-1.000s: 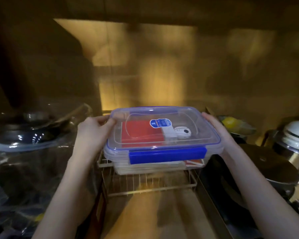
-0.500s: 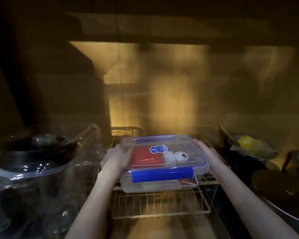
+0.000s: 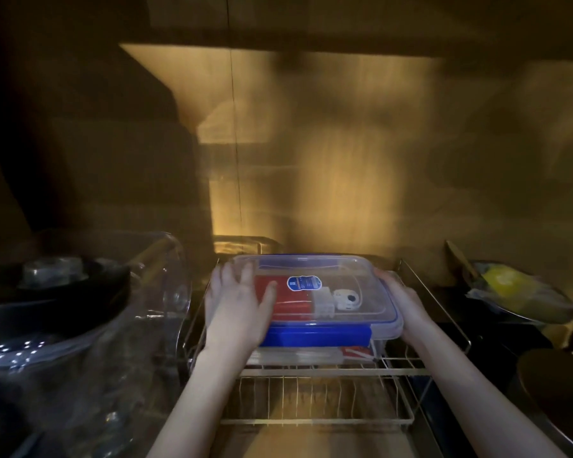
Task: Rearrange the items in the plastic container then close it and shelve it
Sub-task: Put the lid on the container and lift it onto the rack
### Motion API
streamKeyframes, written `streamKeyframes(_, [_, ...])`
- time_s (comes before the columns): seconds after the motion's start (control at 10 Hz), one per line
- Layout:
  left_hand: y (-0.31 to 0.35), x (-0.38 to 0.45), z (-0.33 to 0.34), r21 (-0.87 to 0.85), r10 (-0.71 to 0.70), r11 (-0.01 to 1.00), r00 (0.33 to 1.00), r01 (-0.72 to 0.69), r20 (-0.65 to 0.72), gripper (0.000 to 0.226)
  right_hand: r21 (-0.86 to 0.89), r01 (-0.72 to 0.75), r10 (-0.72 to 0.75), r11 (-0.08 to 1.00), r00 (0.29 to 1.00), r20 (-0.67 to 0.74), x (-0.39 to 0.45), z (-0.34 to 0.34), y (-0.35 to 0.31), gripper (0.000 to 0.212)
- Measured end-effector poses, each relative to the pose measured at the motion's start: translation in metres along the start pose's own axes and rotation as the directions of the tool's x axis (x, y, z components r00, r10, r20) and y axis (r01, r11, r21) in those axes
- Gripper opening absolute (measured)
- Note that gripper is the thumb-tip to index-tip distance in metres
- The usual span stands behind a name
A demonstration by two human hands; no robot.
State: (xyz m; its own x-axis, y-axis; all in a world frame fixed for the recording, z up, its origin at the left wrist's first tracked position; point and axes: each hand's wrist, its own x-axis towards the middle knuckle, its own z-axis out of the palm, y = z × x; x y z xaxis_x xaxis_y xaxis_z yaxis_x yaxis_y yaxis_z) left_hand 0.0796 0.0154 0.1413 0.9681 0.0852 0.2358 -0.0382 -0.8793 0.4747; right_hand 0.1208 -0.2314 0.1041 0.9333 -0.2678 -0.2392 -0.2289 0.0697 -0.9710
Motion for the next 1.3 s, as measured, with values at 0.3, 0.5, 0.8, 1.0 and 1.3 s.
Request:
streamKeyframes(0.3, [0.001,0.001,0.018,0.192,0.252,0.942,0.957,-0.277,0.146,0.077,0.076,-0.096,0.091,0.992,0.993,0.070,0.032,0.023,-0.009,0.039])
streamKeyframes(0.5, [-0.004,0.027,0.024,0.193,0.239,0.945,0.960,-0.264,0.146,0.067,-0.057,-0.037,0.041,0.998,0.997,0.073,0.060,0.028,-0.005,0.058])
streamKeyframes(0.8, [-0.007,0.043,0.031,0.228,0.235,0.939,0.964,-0.258,0.123,0.065,-0.165,0.046,-0.032,0.985,0.996,0.088,0.055,0.037,-0.017,0.048])
streamKeyframes(1.0, [-0.005,0.045,0.029,0.238,0.228,0.937,0.963,-0.256,0.142,0.064,-0.193,-0.024,0.039,0.981,0.997,0.074,0.045,0.037,-0.029,0.050])
streamKeyframes(1.3, [0.022,0.076,-0.017,-0.152,0.063,0.988,0.900,0.003,0.431,0.033,-0.147,0.391,-0.410,0.908,0.903,-0.128,-0.028,0.032,-0.069,0.011])
